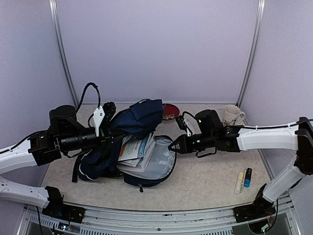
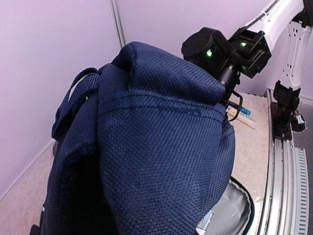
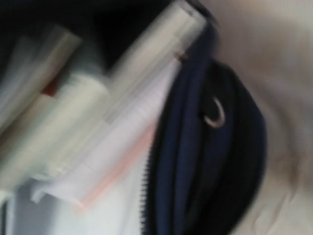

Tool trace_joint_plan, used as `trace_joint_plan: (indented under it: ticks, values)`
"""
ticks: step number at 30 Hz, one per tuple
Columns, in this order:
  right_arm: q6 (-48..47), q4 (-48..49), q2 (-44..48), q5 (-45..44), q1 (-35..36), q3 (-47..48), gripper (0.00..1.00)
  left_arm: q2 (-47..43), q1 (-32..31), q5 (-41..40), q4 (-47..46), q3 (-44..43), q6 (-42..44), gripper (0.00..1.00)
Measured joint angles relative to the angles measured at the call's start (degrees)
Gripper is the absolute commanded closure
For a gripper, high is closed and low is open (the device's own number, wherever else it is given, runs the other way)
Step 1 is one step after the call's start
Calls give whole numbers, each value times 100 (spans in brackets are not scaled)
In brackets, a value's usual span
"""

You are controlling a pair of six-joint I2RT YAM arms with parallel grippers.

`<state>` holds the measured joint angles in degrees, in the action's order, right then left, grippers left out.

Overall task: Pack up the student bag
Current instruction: Pass from the right arm to the left, then pick up the lower front pocket of the student bag.

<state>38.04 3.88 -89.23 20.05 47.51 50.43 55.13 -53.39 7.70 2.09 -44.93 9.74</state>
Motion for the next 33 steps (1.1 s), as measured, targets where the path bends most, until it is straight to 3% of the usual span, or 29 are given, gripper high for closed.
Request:
trace_joint_plan:
  ticks: [6, 11, 20, 28, 33]
  values:
    - [-562, -1331, 1451, -490, 0, 922, 100, -393, 7, 107, -229, -181, 22, 100]
    - [-911, -1823, 1993, -673, 0, 1696, 100, -376, -57, 199, -313, -459, -57, 100]
    - [-1189, -2555, 1893, -796, 7, 2422, 100, -116, -264, 339, -719, -356, -968, 100]
    - [-1342, -2922, 1613, -942, 11, 2848, 100, -236, -330, -2, -1554, 162, -1768, 100]
    - [-1384, -3377, 1276, -1008, 81, 3488, 100, -529, -334, -326, -1572, 334, -1923, 100]
